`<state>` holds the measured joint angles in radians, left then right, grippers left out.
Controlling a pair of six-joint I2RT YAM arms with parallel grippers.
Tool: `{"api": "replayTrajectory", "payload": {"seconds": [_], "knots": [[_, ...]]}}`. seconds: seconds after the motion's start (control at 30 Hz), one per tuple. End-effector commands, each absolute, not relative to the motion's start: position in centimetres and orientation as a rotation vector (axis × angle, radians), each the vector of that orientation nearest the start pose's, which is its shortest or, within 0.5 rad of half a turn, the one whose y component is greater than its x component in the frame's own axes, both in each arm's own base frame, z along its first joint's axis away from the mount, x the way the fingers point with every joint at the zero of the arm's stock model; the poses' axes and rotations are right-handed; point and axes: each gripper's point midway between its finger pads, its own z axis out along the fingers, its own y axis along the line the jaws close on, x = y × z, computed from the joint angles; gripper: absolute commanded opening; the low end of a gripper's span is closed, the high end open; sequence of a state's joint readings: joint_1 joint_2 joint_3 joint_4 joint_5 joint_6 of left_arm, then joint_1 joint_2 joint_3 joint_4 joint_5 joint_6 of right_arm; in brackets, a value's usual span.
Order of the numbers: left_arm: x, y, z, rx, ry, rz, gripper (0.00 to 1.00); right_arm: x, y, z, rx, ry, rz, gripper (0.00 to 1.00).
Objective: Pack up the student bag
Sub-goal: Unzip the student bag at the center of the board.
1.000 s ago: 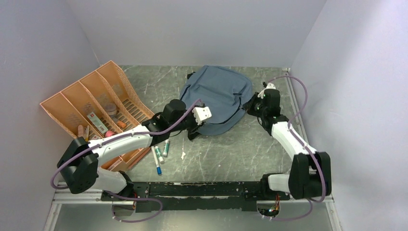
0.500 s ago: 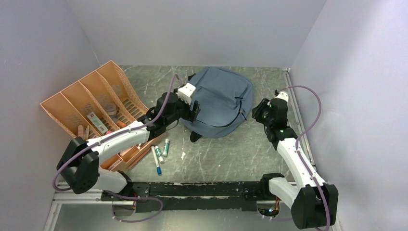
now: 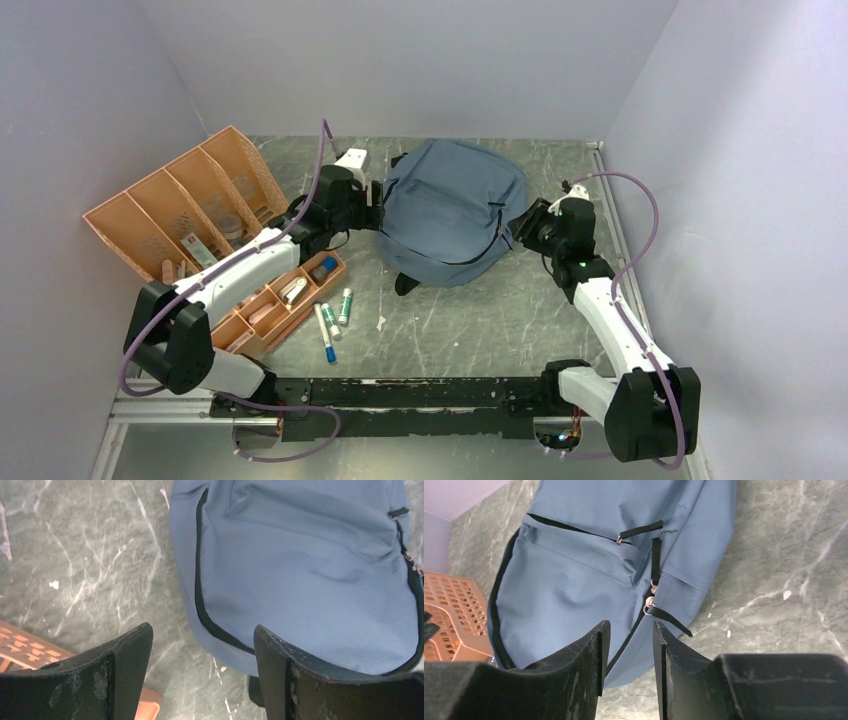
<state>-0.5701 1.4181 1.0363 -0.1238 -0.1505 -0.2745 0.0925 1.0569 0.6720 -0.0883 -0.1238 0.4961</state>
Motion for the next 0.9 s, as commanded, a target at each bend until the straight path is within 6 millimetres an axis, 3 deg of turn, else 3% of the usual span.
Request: {"api": "replayTrajectory", "payload": {"seconds": [0.0, 0.27, 0.43, 0.6, 0.77, 0.87], "knots": [[36.0, -21.0, 17.7, 0.183, 2.135, -0.335, 0.77, 34.8, 7.8, 18.6, 0.368, 1.979, 0.561, 0.41], [35.6, -21.6, 17.4, 0.234, 2.131, -0.369, 0.76, 35.9, 5.6, 17.1, 0.560, 2.020, 0.443, 0.43], [36.1, -23.5, 19.6, 0.326, 2.018, -0.358, 0.75, 37.9, 4.8, 15.7, 0.650, 2.033, 0.401, 0.43], [36.4, -28.4, 21.7, 0.530, 1.890, -0.396, 0.75, 40.6, 5.2, 13.3, 0.670, 2.113, 0.450, 0.44], [38.0, -33.0, 23.5, 0.619, 1.801, -0.459, 0.75, 42.3, 5.4, 11.2, 0.679, 2.169, 0.577, 0.45], [39.3, -35.9, 23.2, 0.665, 1.802, -0.473, 0.75, 42.9, 5.4, 10.2, 0.671, 2.193, 0.651, 0.45]]}}
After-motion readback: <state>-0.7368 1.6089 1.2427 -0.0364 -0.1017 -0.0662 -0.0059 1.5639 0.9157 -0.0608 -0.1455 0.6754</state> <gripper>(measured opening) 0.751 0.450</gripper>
